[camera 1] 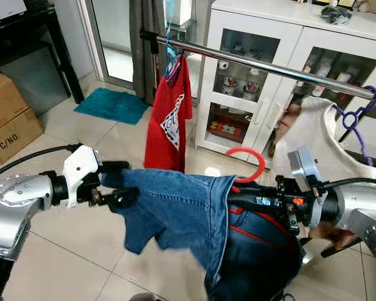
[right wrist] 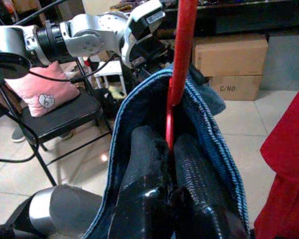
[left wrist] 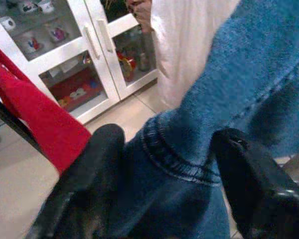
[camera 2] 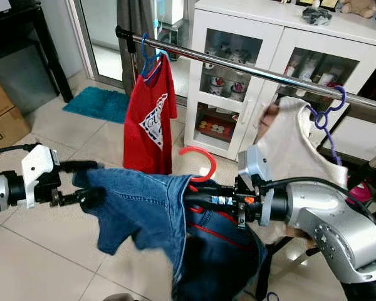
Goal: Hang hanger
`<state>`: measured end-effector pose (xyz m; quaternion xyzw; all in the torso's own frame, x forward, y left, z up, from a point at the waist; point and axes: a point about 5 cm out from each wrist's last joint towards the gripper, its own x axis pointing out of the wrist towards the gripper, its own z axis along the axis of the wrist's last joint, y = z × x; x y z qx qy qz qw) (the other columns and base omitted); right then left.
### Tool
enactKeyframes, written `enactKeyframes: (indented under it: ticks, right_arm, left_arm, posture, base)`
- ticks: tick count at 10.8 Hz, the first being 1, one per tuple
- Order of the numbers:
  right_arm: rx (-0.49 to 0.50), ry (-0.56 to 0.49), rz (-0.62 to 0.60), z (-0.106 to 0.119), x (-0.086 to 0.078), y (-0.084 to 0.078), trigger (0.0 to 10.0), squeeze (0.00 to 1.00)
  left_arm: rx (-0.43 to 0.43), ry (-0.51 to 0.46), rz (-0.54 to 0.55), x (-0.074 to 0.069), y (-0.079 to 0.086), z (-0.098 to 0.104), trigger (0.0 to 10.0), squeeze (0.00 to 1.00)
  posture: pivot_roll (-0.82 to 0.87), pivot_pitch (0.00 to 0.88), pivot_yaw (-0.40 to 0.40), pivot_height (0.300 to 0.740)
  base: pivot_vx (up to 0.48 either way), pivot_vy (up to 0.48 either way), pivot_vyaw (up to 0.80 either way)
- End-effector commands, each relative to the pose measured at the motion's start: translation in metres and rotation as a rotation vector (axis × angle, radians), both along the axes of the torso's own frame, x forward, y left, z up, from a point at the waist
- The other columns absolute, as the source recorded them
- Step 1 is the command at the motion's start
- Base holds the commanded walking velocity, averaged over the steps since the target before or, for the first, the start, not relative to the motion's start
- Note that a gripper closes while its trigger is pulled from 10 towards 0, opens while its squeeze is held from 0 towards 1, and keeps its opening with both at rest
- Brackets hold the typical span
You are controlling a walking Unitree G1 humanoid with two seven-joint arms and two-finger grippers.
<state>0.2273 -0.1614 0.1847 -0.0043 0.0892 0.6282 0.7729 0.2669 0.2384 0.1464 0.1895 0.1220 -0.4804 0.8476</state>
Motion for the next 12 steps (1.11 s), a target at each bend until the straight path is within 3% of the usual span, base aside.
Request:
enactKeyframes:
  ticks: [1,8,10,12]
  right_arm:
    - [0.024,-0.046,0.003,0.009,0.002,-0.003,10.0,0.0]
    - [0.031,-0.035,0.006,0.008,0.001,-0.005,10.0,0.0]
    - [0.029,-0.036,-0.006,0.008,0.001,-0.007,10.0,0.0]
    - [0.036,-0.033,-0.029,0.008,0.001,-0.011,10.0,0.0]
  left_arm:
    - [-0.006,-0.005,-0.011,0.001,-0.001,0.003,0.0,0.0]
    - [-0.044,0.0,0.03,0.0,0.004,0.001,0.0,0.0]
    - [-0.054,-0.018,0.087,0.002,0.012,0.002,0.0,0.0]
    - [-0.076,-0.044,0.195,0.003,0.031,0.005,0.0,0.0]
  posture:
    - [0.01,0.0,-0.008,0.74]
    - [0.01,0.0,-0.009,0.74]
    - [0.01,0.0,-0.005,0.74]
    - [0.01,0.0,-0.005,0.74]
  base:
    - [0.0,0.0,0.0]
    - [0.0,0.0,0.0]
    - [0.0,0.0,0.0]
    - [0.0,0.0,0.0]
